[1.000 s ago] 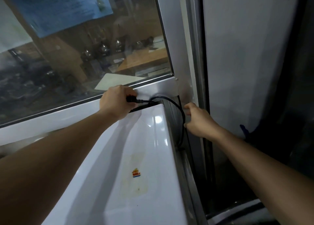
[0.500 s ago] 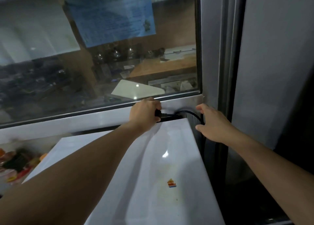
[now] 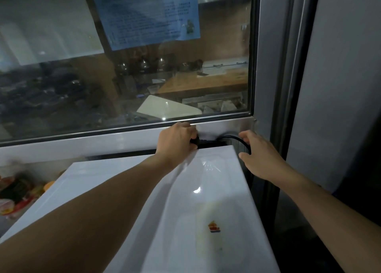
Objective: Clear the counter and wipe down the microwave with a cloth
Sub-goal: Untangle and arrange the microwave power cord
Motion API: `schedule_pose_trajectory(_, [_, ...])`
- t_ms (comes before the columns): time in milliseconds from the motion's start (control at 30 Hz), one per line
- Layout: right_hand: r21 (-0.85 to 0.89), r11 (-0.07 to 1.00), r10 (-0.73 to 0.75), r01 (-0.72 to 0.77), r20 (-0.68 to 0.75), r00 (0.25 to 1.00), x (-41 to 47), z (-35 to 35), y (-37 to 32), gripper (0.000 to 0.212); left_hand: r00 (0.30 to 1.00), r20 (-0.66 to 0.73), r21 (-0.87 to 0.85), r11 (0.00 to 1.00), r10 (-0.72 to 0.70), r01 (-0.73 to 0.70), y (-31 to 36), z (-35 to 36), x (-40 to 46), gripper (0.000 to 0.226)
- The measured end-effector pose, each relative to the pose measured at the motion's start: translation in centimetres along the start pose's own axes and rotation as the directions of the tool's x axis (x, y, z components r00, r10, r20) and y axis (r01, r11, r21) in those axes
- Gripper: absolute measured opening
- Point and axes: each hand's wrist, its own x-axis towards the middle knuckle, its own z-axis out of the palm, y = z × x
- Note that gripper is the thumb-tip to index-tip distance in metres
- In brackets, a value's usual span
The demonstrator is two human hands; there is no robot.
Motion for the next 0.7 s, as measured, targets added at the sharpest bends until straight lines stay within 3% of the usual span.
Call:
schedule_pose_trajectory(267, [0.02,1.0,0.013,-0.013,-0.01,1.0,-0.4,-0.1,-0.4,0.056,0.997,0.038,-0.003,0.998,0.062,-0.062,-1.0,0.4,-0.9,0.024])
schedule_pose_trajectory(700, [0.037,0.999,0.02,-0.02,0.006,1.0,-0.6,0.1,-0.3,0.057,1.0,-0.006,-0.037,0.999,-0.023,0.022,-0.4,0.4,-1.1,0.022])
